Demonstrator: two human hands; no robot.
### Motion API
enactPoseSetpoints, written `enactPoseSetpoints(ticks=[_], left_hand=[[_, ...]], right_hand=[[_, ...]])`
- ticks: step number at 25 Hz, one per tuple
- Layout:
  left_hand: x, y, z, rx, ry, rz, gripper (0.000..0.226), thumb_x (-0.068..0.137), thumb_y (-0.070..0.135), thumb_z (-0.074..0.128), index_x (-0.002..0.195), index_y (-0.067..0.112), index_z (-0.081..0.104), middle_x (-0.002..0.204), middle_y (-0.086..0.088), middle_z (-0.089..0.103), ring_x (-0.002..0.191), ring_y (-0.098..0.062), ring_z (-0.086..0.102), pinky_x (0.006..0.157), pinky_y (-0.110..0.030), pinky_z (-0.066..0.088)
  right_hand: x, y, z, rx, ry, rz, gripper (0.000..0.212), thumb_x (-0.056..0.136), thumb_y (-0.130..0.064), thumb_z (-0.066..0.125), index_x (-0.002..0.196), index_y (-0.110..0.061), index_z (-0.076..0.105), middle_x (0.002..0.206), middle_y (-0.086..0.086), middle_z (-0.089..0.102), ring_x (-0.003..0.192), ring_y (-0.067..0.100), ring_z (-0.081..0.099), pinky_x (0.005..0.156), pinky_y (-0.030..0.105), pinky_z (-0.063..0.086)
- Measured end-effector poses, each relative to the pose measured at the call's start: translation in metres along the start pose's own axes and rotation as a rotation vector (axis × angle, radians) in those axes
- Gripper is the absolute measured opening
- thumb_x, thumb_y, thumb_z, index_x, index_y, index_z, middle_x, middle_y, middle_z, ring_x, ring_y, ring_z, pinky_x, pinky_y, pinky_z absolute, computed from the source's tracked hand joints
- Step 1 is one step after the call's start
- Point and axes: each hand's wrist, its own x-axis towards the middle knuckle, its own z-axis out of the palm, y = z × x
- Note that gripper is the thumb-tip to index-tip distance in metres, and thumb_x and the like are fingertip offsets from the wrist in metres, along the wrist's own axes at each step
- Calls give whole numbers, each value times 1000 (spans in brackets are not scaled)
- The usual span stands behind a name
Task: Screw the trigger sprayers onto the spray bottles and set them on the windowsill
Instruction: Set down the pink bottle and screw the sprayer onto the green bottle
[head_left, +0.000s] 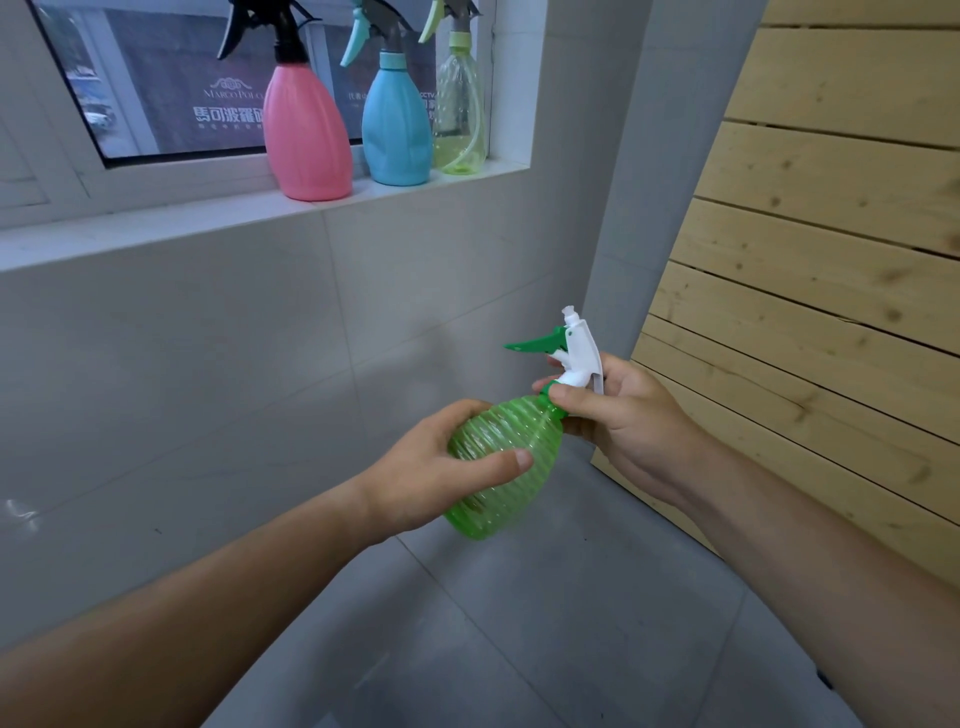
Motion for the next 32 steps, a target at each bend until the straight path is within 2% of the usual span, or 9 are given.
enactPoseSetpoints(ticks=[4,7,11,14,18,22,25,27,32], left_hand=[[-1,-1,1,17,-9,6,49,74,39,82,117,19,68,91,5,77,81,-7,75,67,-21,57],[-1,0,-1,-1,4,11,51,73,38,81,118,18,67,92,4,77,81,-7,75,66,-19,57],[-1,1,2,6,-1,16,52,73,39,82,118,19,67,93,4,78,82,-7,75,66,-19,57],[-1,1,0,0,5,20,59,67,48,84,117,22,68,94,5,79,84,-8,76,67,-20,58],[-3,-1,5,95,64,54,60,63,52,83,115,27,67,98,4,79,88,-13,77,75,-31,63],[0,5,4,-68,6,19,59,66,50,83,117,23,69,98,3,79,88,-14,76,75,-29,62],[-1,8,6,-226,-74,-37,62,71,48,78,123,16,67,104,-5,76,95,-20,74,82,-37,59],[-2,11,9,-215,-40,-16,61,68,47,79,118,15,67,97,-2,76,89,-18,74,76,-33,59],[-4,15,16,-132,141,94,50,64,39,85,106,19,67,78,10,75,70,-6,71,61,-21,56]], right_hand=[[-2,2,4,-119,32,-17,23,83,-33,70,99,-18,63,78,-5,64,75,15,66,68,29,55],[-2,-2,2,14,-4,17,23,86,-16,69,109,-15,64,85,-2,69,78,15,69,69,27,56],[-3,-2,6,-127,58,-3,16,87,-31,68,95,-17,65,76,-3,64,73,17,66,72,33,58],[-2,-8,3,19,18,27,8,88,-15,67,96,-15,66,86,5,67,76,15,67,67,26,56],[-1,-7,4,-98,44,0,5,89,-15,66,93,-12,63,85,7,59,77,18,62,72,28,56],[-4,-15,5,205,7,61,20,78,-20,72,93,-7,68,86,12,67,79,22,68,75,32,59],[-7,-19,8,379,-69,97,26,80,-15,67,103,-4,68,101,15,73,99,29,69,92,41,56],[-6,-18,14,389,-46,79,30,82,-14,64,108,-1,65,104,18,71,105,32,66,96,43,54],[-1,-19,27,381,54,30,32,77,-16,66,104,0,65,91,15,71,91,29,65,88,40,56]])
